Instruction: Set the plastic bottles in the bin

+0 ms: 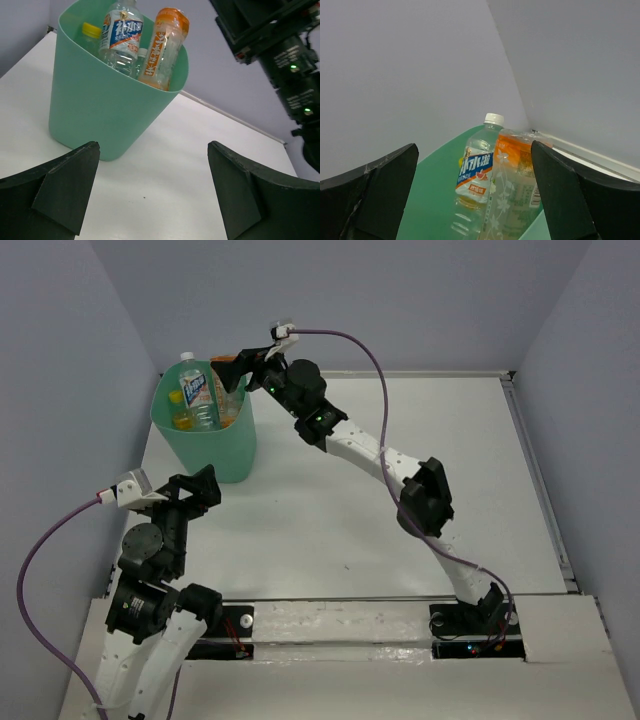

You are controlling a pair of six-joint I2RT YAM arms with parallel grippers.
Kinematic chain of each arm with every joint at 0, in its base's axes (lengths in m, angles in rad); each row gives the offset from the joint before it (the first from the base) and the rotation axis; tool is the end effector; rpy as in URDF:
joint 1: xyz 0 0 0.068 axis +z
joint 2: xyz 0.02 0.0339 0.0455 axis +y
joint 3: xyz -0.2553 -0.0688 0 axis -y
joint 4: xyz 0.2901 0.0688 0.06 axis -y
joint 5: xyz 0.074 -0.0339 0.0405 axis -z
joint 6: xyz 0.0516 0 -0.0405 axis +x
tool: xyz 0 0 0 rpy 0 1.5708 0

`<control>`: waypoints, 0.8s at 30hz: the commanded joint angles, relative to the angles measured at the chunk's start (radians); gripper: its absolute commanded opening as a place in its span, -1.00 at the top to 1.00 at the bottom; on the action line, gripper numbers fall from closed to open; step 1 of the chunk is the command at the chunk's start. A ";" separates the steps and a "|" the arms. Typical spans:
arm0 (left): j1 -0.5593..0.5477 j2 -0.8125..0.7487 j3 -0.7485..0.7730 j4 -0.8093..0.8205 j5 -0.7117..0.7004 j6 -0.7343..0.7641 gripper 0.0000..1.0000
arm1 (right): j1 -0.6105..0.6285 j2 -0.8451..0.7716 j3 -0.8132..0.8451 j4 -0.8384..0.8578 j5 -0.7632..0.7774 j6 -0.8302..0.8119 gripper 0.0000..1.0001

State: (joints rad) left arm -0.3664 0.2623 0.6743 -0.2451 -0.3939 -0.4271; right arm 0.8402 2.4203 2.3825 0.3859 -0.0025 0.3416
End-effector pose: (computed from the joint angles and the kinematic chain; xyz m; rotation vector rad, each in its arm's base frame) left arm 0.1333 -0.0299 0.3711 -0.3698 1.3787 -0.3792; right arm 0.4149 0.4633 0.3739 -0.3202 1.2484 1.0257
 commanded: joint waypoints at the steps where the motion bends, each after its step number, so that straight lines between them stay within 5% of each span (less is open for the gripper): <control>1: 0.035 0.023 0.042 0.032 -0.011 0.028 -0.98 | 0.011 -0.255 -0.220 0.062 0.032 -0.036 -0.99; 4: 0.052 0.037 0.041 0.032 -0.008 0.033 -0.98 | 0.011 -0.467 -0.441 0.120 0.061 -0.064 -0.99; 9: 0.060 0.008 0.005 0.075 0.033 0.048 -0.98 | 0.011 -0.919 -1.098 0.271 0.186 -0.107 -0.99; 14: 0.060 -0.006 0.013 0.118 0.147 0.038 -0.98 | 0.011 -1.294 -1.593 0.147 0.359 -0.044 -0.99; 18: 0.061 -0.029 0.016 0.235 0.265 -0.002 -0.98 | 0.011 -1.611 -1.759 -0.080 0.521 -0.026 -0.99; 24: 0.060 0.012 0.102 0.316 0.302 -0.010 -0.98 | 0.011 -2.167 -1.835 -0.320 0.507 0.014 -0.99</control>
State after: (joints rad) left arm -0.3119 0.2489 0.6926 -0.0555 -0.1532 -0.4324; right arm 0.8459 0.5297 0.5556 0.1944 0.4469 0.3313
